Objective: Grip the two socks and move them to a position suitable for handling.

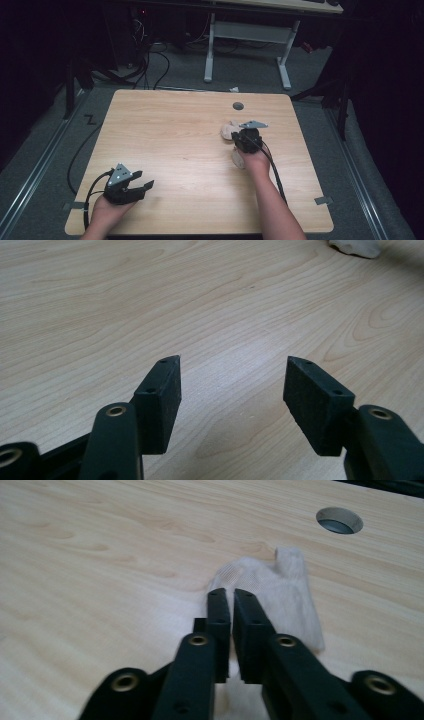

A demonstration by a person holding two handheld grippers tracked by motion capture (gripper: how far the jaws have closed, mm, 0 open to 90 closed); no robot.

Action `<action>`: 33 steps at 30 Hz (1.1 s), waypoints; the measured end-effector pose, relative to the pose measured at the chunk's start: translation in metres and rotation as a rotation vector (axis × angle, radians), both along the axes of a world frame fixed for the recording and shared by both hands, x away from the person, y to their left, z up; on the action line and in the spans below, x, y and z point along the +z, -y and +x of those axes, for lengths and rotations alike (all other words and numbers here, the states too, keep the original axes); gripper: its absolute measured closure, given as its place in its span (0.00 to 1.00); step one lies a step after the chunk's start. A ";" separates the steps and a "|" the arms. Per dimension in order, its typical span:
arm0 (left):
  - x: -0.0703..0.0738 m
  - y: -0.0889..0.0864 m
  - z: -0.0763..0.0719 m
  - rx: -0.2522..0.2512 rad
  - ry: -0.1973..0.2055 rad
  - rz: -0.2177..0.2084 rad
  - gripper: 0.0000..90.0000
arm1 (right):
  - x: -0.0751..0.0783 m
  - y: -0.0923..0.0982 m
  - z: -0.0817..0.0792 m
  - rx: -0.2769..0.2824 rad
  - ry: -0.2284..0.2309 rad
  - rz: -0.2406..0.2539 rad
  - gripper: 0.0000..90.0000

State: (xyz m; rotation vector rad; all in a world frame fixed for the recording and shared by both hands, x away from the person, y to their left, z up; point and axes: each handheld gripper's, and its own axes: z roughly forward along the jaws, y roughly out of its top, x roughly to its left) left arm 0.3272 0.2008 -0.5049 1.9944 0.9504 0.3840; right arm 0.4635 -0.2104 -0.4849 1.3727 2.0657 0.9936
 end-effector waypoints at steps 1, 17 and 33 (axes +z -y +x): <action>0.000 0.000 0.000 0.000 0.000 0.000 0.45 | 0.000 0.000 0.000 0.000 0.000 0.000 0.99; 0.005 0.009 -0.012 -0.056 0.052 0.013 0.44 | -0.029 -0.043 0.022 0.045 -0.164 -0.181 1.00; 0.005 0.020 -0.015 -0.084 0.007 -0.012 0.45 | -0.036 -0.083 -0.078 0.262 -0.094 -0.129 1.00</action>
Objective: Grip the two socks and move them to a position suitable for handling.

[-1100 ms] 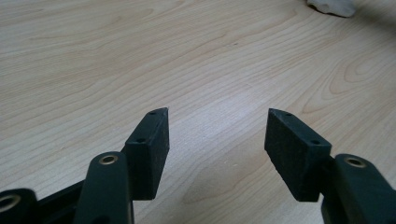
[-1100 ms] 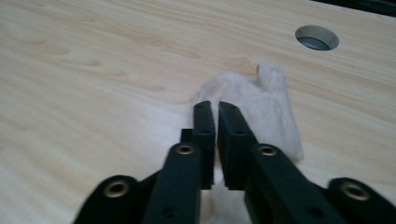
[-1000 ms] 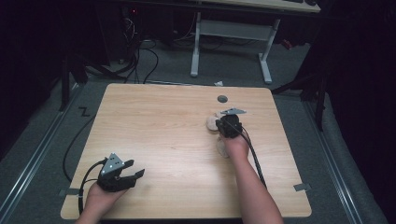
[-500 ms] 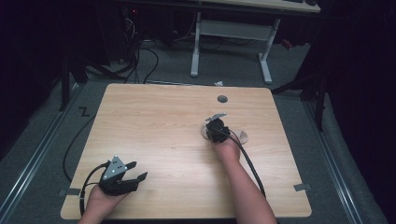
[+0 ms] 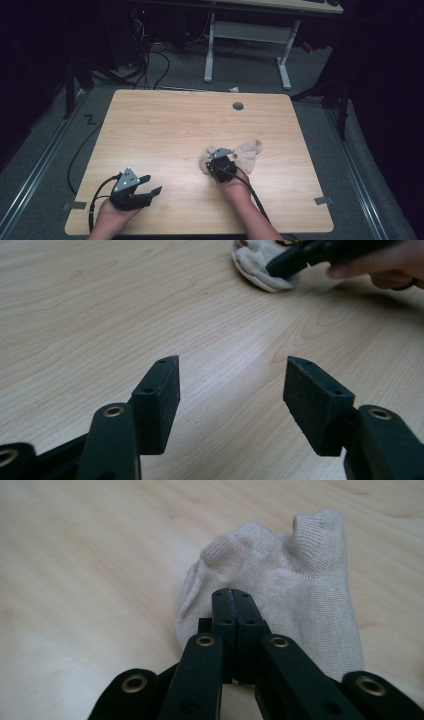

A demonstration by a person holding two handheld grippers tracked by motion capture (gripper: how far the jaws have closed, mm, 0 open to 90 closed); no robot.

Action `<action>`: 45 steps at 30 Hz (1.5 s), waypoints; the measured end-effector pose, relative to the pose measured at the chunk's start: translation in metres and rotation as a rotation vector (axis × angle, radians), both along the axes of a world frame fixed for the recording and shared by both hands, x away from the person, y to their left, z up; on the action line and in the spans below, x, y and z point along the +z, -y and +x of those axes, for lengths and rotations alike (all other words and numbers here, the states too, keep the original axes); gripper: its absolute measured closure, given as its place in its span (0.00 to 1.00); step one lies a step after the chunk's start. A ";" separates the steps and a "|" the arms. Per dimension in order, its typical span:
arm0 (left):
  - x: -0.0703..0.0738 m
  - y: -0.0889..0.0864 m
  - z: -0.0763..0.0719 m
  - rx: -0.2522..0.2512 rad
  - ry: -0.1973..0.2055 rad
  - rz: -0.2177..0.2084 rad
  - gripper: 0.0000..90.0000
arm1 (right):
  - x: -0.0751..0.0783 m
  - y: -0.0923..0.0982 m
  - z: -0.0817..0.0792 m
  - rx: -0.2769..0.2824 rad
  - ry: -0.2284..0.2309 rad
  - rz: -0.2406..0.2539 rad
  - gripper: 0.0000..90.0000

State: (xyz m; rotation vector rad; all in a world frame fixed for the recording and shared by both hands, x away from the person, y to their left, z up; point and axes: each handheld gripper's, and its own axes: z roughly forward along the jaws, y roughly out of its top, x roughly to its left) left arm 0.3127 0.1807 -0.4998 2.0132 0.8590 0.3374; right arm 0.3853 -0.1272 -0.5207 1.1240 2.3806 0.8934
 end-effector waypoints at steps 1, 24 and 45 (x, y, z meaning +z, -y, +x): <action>0.000 0.001 -0.001 -0.001 -0.001 0.000 0.45 | 0.000 -0.003 -0.008 0.022 0.006 0.001 1.00; 0.002 0.045 0.003 0.030 -0.027 -0.017 0.49 | -0.005 -0.018 -0.076 0.186 0.044 0.019 0.99; -0.001 0.041 0.004 0.011 -0.028 0.004 0.48 | -0.002 -0.030 -0.087 0.229 0.106 -0.022 0.71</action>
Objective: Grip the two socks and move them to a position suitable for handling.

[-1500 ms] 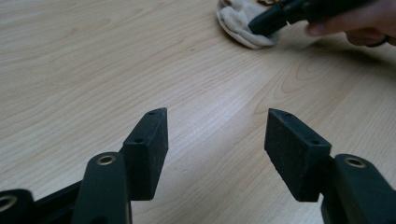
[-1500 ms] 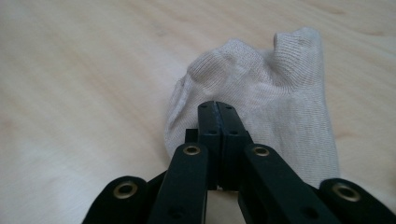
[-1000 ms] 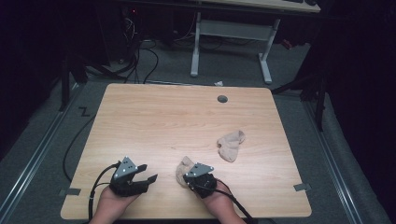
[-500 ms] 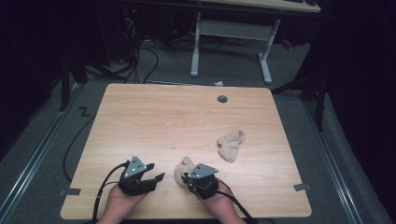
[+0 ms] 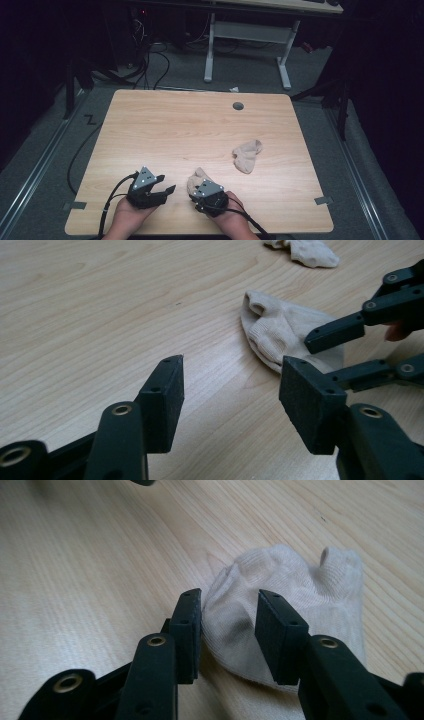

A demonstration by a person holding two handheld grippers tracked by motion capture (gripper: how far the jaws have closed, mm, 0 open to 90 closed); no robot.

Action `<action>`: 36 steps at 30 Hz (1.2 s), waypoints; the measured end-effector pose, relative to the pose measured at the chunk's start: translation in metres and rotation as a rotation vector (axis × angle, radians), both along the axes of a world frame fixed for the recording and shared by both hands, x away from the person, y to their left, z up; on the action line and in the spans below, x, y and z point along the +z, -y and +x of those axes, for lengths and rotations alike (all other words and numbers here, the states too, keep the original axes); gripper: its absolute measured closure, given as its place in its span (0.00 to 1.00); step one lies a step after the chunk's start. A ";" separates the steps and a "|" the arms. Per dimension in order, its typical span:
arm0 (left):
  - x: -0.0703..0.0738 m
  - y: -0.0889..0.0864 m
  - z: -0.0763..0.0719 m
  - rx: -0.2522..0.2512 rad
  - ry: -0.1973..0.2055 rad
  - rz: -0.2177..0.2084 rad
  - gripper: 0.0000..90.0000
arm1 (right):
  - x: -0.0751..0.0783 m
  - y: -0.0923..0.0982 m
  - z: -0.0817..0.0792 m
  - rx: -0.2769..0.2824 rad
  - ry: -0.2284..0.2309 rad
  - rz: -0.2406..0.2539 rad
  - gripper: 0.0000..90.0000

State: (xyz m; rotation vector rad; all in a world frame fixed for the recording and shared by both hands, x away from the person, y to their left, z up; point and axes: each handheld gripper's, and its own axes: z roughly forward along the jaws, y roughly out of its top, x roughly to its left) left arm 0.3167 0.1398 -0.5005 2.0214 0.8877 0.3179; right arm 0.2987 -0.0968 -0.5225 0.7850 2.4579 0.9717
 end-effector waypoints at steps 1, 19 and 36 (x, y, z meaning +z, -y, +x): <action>0.000 0.000 0.000 0.000 0.000 0.000 0.48 | -0.001 0.000 0.001 -0.004 -0.004 0.001 0.75; -0.004 0.029 -0.004 -0.066 0.016 0.013 0.62 | 0.037 0.017 -0.007 -0.054 0.076 0.180 0.96; -0.027 0.067 -0.001 -0.130 -0.021 0.143 0.98 | 0.037 0.038 0.001 -0.120 0.080 0.216 0.96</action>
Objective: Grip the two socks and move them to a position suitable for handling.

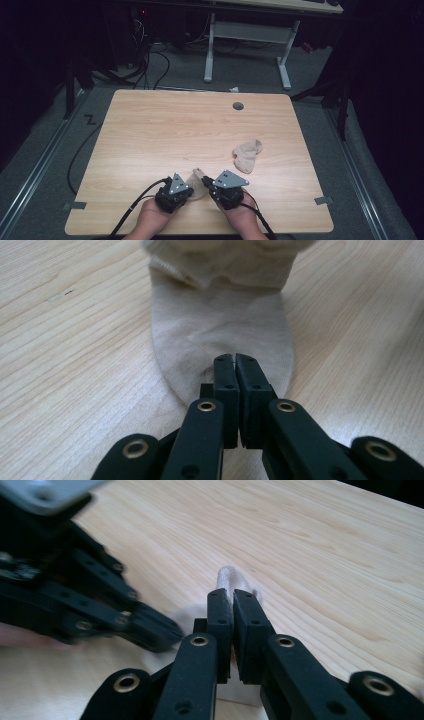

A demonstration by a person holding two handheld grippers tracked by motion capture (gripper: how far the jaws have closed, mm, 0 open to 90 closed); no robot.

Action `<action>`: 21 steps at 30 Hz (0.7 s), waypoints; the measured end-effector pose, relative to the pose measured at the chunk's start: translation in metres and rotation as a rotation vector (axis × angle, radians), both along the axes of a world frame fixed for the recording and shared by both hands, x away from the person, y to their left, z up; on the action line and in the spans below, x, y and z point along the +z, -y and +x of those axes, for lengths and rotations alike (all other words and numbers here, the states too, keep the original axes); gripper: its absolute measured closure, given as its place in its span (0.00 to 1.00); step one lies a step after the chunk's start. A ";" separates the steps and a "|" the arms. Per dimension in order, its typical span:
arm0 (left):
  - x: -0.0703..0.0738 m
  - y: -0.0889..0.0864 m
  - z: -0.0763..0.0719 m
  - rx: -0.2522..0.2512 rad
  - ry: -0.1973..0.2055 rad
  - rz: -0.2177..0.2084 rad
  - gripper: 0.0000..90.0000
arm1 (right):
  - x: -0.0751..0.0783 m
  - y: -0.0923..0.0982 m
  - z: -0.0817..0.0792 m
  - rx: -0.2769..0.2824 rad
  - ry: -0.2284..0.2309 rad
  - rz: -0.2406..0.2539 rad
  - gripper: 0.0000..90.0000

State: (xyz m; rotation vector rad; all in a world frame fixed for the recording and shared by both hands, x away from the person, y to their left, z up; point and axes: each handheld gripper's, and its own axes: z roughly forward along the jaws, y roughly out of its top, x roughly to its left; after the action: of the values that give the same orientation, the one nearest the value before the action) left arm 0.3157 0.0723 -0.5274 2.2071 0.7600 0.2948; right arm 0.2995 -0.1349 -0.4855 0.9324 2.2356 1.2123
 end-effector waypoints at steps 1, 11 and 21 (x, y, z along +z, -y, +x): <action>0.000 0.000 0.000 0.000 0.000 0.000 0.98 | 0.000 0.000 0.000 0.000 0.000 0.000 0.96; 0.003 -0.018 0.004 0.026 -0.004 0.039 0.97 | -0.010 0.031 0.012 -0.075 -0.063 -0.001 0.96; 0.005 -0.026 0.006 0.042 -0.011 0.034 0.91 | -0.023 0.045 0.008 -0.100 -0.121 -0.050 0.92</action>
State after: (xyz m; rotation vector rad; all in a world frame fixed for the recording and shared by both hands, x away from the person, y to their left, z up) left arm 0.3218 0.0983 -0.5228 2.2281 0.8143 0.3188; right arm 0.3078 -0.1803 -0.5081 1.1103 2.2713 1.0769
